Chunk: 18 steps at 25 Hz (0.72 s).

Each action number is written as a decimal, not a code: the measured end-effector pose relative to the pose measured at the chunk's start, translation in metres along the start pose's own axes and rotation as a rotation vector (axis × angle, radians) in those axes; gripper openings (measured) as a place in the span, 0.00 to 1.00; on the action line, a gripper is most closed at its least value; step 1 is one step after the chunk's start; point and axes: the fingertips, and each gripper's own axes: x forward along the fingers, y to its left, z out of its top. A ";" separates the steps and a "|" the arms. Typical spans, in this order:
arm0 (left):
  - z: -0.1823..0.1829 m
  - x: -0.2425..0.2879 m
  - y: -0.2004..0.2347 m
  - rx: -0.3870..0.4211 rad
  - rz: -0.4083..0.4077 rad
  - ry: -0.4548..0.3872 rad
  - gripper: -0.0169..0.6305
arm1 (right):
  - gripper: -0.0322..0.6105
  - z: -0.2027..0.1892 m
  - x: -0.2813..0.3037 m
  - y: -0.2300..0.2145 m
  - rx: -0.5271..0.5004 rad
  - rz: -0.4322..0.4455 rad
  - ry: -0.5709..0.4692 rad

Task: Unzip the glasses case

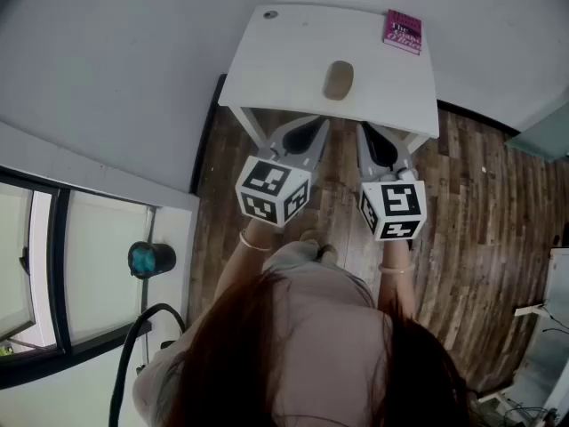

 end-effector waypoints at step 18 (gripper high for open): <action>-0.013 0.033 0.068 -0.028 -0.069 0.047 0.04 | 0.05 -0.007 0.059 -0.012 0.129 -0.104 0.005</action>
